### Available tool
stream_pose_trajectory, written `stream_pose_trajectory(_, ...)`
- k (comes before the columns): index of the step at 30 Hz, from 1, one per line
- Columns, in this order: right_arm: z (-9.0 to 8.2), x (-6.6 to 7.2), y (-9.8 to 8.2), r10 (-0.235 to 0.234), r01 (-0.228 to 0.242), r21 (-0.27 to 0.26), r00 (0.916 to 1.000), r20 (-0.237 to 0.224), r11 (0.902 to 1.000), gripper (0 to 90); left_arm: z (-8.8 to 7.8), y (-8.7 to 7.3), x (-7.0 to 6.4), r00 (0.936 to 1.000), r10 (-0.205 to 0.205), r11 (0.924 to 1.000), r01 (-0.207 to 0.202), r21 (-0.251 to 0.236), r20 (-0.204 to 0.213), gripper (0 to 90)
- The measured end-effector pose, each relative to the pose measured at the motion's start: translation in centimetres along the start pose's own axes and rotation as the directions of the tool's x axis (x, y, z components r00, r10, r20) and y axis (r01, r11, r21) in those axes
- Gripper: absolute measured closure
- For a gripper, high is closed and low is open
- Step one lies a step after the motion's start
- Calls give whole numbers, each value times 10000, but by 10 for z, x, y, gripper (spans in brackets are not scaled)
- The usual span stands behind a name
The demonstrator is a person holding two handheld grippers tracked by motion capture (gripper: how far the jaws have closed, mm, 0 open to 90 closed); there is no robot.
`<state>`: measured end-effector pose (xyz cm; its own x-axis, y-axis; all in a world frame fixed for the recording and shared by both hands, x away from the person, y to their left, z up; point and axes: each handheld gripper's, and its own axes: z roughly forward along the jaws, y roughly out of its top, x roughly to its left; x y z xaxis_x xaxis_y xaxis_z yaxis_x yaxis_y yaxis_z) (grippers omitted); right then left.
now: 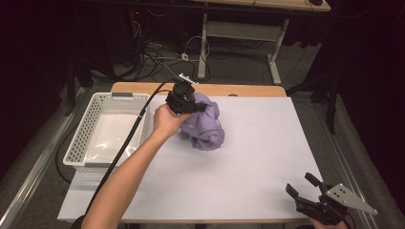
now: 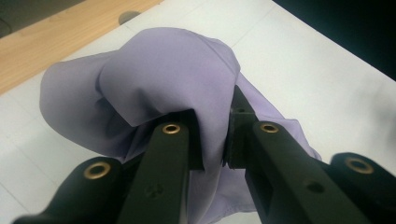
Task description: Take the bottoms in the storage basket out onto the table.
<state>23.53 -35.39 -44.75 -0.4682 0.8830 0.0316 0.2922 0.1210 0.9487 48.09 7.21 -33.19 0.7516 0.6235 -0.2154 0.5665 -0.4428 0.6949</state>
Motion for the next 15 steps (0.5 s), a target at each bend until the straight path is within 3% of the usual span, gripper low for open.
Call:
stream_pose_trajectory(7,0,0,0,12,-12,3,10000,-7,10000,188,6,-6,7,9994,-309,9995,309,53,120,795)
stream_pose_trajectory(15,0,0,0,0,0,13,10000,-4,10000,188,11,-10,10,9992,-388,9991,387,168,34,795)
